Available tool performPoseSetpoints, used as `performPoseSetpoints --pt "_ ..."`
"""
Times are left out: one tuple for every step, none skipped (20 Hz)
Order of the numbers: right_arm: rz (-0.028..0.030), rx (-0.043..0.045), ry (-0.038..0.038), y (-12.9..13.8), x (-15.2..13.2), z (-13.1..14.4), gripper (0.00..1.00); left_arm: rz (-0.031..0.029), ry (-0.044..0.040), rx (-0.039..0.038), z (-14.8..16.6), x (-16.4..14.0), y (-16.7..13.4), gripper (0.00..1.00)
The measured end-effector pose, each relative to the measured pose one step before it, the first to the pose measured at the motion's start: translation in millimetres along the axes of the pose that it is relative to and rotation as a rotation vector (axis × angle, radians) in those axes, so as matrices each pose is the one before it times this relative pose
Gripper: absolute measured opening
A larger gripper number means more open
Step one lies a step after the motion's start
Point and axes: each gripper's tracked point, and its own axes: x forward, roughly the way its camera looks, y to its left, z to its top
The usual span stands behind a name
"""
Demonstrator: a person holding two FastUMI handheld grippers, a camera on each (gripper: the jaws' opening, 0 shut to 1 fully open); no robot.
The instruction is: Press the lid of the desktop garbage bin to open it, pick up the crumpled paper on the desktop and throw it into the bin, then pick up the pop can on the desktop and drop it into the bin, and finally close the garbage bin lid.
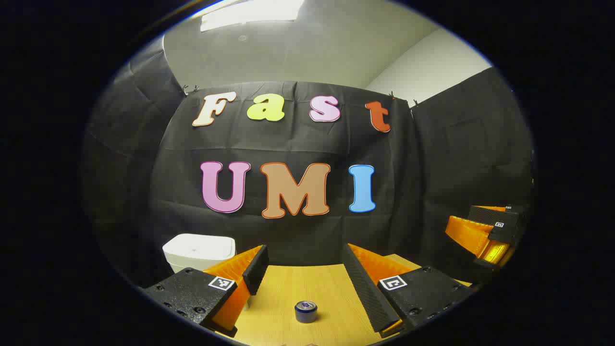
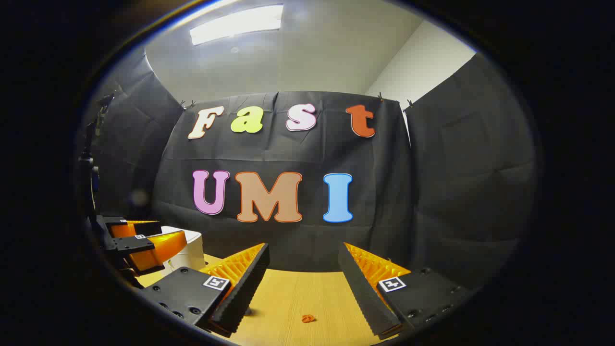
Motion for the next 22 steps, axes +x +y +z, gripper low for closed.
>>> performPoseSetpoints --pt "0.00013 -0.00047 -0.00150 0.06 0.92 0.60 0.96 0.00219 -0.00129 -0.00062 0.68 0.56 0.42 0.93" --pt "0.00175 -0.00121 -0.00132 0.53 1.28 1.39 0.96 0.00280 -0.00057 0.00029 -0.11 0.42 1.12 0.93" --pt "0.00133 -0.00050 -0.00168 0.48 0.07 0.37 0.96 0.00298 -0.00073 0.00135 1.12 0.97 1.57 0.93" --pt "0.00155 0.00041 -0.00139 0.72 0.81 0.35 0.96 0.00308 -0.00124 0.00150 -0.57 -0.41 1.00 0.93" --pt "0.00061 0.00052 -0.00054 0.74 1.20 0.71 0.96 0.00236 -0.00185 0.00112 0.16 -0.33 1.16 0.93" --pt "0.00075 0.00129 -0.00011 0.76 1.15 0.15 0.96 0.00263 -0.00142 0.00071 0.41 0.15 0.93 0.93" --pt "0.00111 0.00086 0.00068 0.96 0.66 0.34 0.96 0.00090 0.00114 0.00070 0.36 -0.17 0.81 0.93" --pt "-0.00038 0.00021 0.00092 0.99 0.34 -0.44 0.96 0.00116 0.00055 0.00017 -1.21 -0.07 0.69 0.93" --pt "0.00010 -0.00082 0.00234 -0.10 -0.11 -1.00 0.96 -0.00088 0.00191 0.00033 -0.22 0.56 0.25 0.93" --pt "-0.00026 0.00002 0.00376 0.09 0.65 -1.10 0.96 0.00027 0.00118 -0.00010 -0.81 -0.66 0.78 0.93" --pt "0.00118 -0.00015 0.00428 1.43 -0.71 -1.75 0.96 -0.00105 0.00100 -0.00084 -0.26 0.15 -0.13 0.93" --pt "0.00014 0.00088 0.00380 -0.11 0.02 -1.07 0.96 0.00101 0.00139 0.00024 -0.33 -0.87 0.26 0.92" --pt "0.00003 0.00106 0.00275 -0.58 -0.32 -0.99 0.96 -0.00050 0.00098 0.00079 0.26 -0.07 0.23 0.92" --pt "-0.00072 0.00019 0.00132 -0.39 0.15 -0.25 0.96 -0.00002 0.00029 0.00098 -0.38 -0.46 0.10 0.92" --pt "-0.00125 -0.00022 0.00061 -1.15 0.30 0.03 0.96 0.00095 -0.00108 0.00211 0.97 -0.24 0.77 0.93" --pt "0.00022 0.00100 -0.00052 -0.75 0.54 0.20 1.00 0.00173 -0.00159 0.00330 0.30 0.31 0.67 0.93" --pt "-0.00145 0.00267 -0.00122 -0.69 0.08 -0.50 1.00 0.00014 0.00037 0.00437 -0.11 0.09 -0.33 0.93" --pt "-0.00015 0.00458 0.00047 -1.05 0.74 0.31 0.96 0.00019 0.00183 0.00358 -0.92 0.29 -0.59 0.93" --pt "0.00178 0.00517 0.00159 0.34 -0.15 -1.48 0.96 0.00195 0.00234 0.00258 -0.29 0.22 -0.29 0.92" --pt "0.00038 0.00532 0.00225 -0.79 1.36 -0.23 1.00 0.00289 -0.00039 0.00033 0.74 -0.44 0.08 0.93" --pt "0.00308 0.00445 0.00325 -0.79 0.20 -1.16 0.96 0.00049 -0.00160 -0.00167 1.40 -0.46 -0.64 0.93" --pt "0.00167 0.00326 0.00269 -0.04 0.53 -0.71 0.96 0.00041 -0.00175 -0.00140 0.28 -0.56 -1.13 0.93"
